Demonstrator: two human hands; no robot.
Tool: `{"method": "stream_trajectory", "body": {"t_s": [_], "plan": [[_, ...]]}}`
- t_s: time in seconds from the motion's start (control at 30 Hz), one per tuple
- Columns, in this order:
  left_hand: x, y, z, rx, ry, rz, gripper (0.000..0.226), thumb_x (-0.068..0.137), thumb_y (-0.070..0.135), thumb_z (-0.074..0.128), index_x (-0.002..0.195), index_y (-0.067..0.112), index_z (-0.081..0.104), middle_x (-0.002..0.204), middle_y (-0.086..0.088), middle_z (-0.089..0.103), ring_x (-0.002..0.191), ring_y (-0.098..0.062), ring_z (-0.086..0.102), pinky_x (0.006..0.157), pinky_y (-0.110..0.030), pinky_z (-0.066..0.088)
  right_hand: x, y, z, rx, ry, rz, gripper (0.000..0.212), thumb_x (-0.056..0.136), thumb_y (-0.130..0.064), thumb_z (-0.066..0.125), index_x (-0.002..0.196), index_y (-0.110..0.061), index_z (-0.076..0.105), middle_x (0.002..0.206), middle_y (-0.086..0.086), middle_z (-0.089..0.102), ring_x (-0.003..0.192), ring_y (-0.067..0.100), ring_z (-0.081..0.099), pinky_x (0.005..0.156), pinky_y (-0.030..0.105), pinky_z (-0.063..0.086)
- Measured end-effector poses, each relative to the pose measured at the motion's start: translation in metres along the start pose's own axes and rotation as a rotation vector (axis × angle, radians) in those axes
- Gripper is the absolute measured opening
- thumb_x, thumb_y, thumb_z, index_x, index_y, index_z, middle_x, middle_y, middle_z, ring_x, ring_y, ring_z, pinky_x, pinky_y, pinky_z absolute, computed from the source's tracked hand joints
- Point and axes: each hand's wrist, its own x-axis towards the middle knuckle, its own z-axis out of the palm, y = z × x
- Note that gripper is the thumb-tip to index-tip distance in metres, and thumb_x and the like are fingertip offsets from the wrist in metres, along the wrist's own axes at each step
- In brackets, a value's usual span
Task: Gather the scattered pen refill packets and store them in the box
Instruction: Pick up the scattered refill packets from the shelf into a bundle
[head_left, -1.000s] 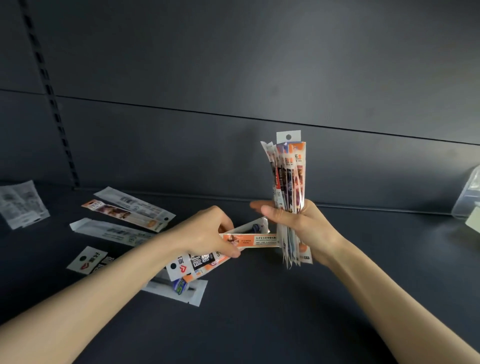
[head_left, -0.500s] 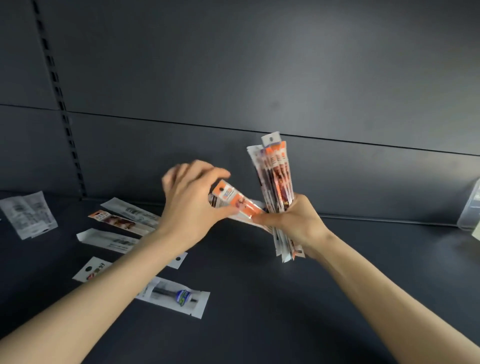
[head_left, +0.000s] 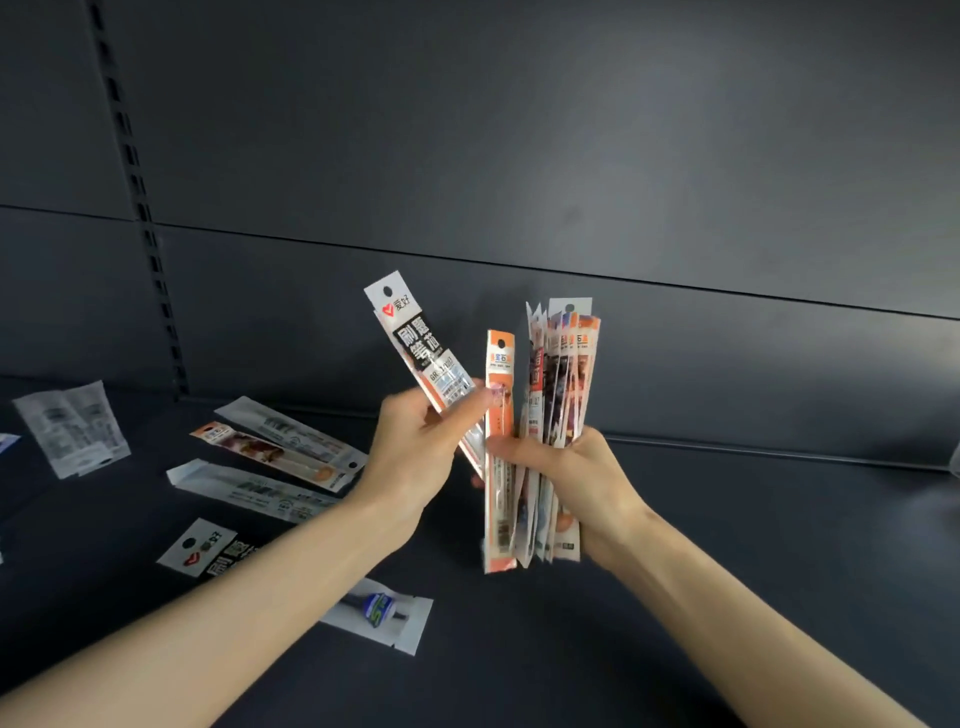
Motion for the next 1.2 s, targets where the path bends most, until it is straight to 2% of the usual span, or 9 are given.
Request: {"method": "stream_trajectory", "body": {"t_s": [0.17,0.33,0.43,0.6,0.73,0.87,0.97,1.07,1.2], "plan": [[0.005,0.003,-0.009,0.003,-0.069,-0.035,0.014,0.087,0.022,0.063,0.088,0.012,0.073,0.091,-0.008,0.075,0.089,-0.022,0.071,0.090,-0.046,0.053,-0.001,0.003,0.000,-0.115,0.021,-0.011,0.013,0.080,-0.008,0.071,0.093,-0.010,0.071,0.090,0.009,0.075,0.084,0.026,0.072,0.076,0.043,0.058],[0.017,0.005,-0.024,-0.064,-0.008,-0.038,0.013,0.088,0.022,0.062,0.093,0.017,0.072,0.089,0.002,0.070,0.088,-0.012,0.065,0.087,-0.035,0.050,0.003,-0.005,-0.018,0.214,0.154,-0.011,0.012,0.086,0.002,0.060,0.095,-0.003,0.065,0.092,0.020,0.074,0.083,0.033,0.073,0.073,0.045,0.060],[0.016,0.000,-0.027,-0.011,-0.030,-0.026,0.010,0.084,0.015,0.066,0.092,0.017,0.071,0.090,0.004,0.075,0.087,-0.010,0.070,0.082,-0.032,0.053,0.001,-0.006,-0.021,0.187,0.132,-0.041,0.004,0.084,-0.005,0.066,0.087,-0.006,0.063,0.070,0.011,0.066,0.058,0.020,0.065,0.059,0.032,0.056],[0.004,-0.003,-0.018,0.035,-0.204,0.008,0.026,0.070,0.027,0.070,0.094,0.015,0.072,0.090,0.002,0.076,0.088,-0.012,0.071,0.079,-0.027,0.055,0.000,-0.003,-0.013,0.049,-0.029,-0.065,0.017,0.072,-0.021,0.075,0.082,-0.015,0.064,0.064,-0.008,0.065,0.060,0.006,0.061,0.059,0.020,0.051],[0.001,-0.002,-0.016,0.019,-0.289,0.029,0.030,0.066,0.024,0.073,0.095,0.017,0.072,0.096,0.003,0.076,0.092,-0.010,0.071,0.076,-0.022,0.056,0.001,-0.003,-0.013,0.129,-0.071,-0.084,0.017,0.072,-0.024,0.069,0.087,-0.019,0.065,0.074,-0.012,0.072,0.070,0.000,0.067,0.062,0.019,0.050],[-0.003,-0.004,-0.013,0.101,-0.335,0.072,0.028,0.065,0.018,0.076,0.093,0.015,0.073,0.095,0.003,0.076,0.091,-0.011,0.071,0.077,-0.024,0.056,0.001,-0.002,-0.013,0.245,-0.107,-0.026,0.040,0.075,-0.020,0.068,0.113,-0.009,0.065,0.106,0.010,0.074,0.093,0.024,0.072,0.072,0.032,0.058],[-0.006,-0.006,-0.009,0.122,-0.418,0.122,0.024,0.071,0.011,0.073,0.096,0.015,0.071,0.094,0.011,0.075,0.091,-0.006,0.070,0.074,-0.015,0.052,0.001,-0.001,-0.013,0.271,-0.120,-0.006,0.037,0.081,-0.015,0.067,0.116,-0.007,0.064,0.111,0.015,0.071,0.097,0.030,0.070,0.076,0.039,0.059],[-0.004,-0.002,-0.010,0.209,-0.373,0.149,0.014,0.080,0.024,0.064,0.085,0.011,0.069,0.073,0.006,0.073,0.072,-0.006,0.070,0.066,-0.015,0.051,0.004,0.000,-0.019,0.301,-0.019,-0.008,0.024,0.086,-0.009,0.061,0.109,-0.007,0.064,0.101,0.017,0.072,0.090,0.032,0.071,0.074,0.043,0.059],[-0.001,0.002,-0.012,0.112,-0.143,0.036,0.034,0.097,0.035,0.042,0.088,0.005,0.056,0.050,-0.003,0.054,0.041,-0.016,0.051,0.046,-0.024,0.044,0.004,-0.003,-0.028,0.336,0.054,-0.014,0.025,0.088,-0.008,0.057,0.113,-0.006,0.062,0.100,0.015,0.073,0.089,0.028,0.072,0.072,0.042,0.059]]}}
